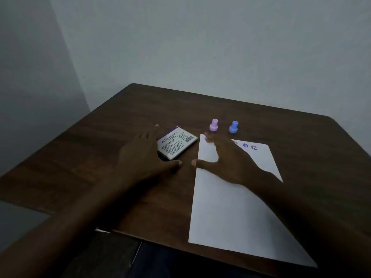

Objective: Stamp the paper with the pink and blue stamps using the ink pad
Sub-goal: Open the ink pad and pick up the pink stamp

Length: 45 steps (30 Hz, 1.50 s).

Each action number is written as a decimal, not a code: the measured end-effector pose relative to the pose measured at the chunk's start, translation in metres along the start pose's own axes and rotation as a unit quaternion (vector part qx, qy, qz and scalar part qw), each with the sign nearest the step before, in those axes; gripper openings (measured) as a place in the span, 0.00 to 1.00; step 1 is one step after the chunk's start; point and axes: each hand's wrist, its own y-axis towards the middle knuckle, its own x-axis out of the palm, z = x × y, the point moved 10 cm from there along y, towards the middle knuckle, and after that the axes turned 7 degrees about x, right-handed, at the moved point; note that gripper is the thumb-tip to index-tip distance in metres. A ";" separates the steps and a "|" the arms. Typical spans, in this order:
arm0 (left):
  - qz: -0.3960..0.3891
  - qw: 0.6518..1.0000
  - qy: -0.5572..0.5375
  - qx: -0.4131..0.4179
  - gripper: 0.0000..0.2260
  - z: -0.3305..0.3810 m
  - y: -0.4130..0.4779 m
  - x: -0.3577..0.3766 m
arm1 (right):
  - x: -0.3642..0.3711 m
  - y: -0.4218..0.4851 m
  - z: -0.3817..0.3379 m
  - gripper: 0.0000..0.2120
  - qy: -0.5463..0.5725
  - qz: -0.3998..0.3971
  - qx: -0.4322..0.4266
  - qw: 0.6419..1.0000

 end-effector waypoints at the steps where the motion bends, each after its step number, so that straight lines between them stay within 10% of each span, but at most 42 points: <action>1: 0.000 1.000 0.007 0.002 0.60 0.001 0.000 0.000 | 0.002 0.001 0.001 0.45 -0.011 -0.002 0.006 1.000; 11: 0.095 0.995 0.015 0.026 0.48 -0.002 -0.006 0.002 | -0.042 -0.028 0.057 0.18 0.044 0.102 0.014 0.994; 24: 0.096 0.994 -0.056 -0.009 0.42 -0.016 -0.002 -0.003 | -0.034 -0.036 0.068 0.14 0.001 0.051 0.018 0.999; 33: 0.132 0.937 -0.294 -0.134 0.41 -0.049 0.000 -0.006 | -0.045 -0.017 0.030 0.15 -0.003 0.058 -0.036 0.998; 45: 0.183 0.948 -0.229 -0.125 0.08 -0.071 0.009 -0.013 | -0.028 0.059 -0.008 0.09 0.031 0.009 -0.049 0.998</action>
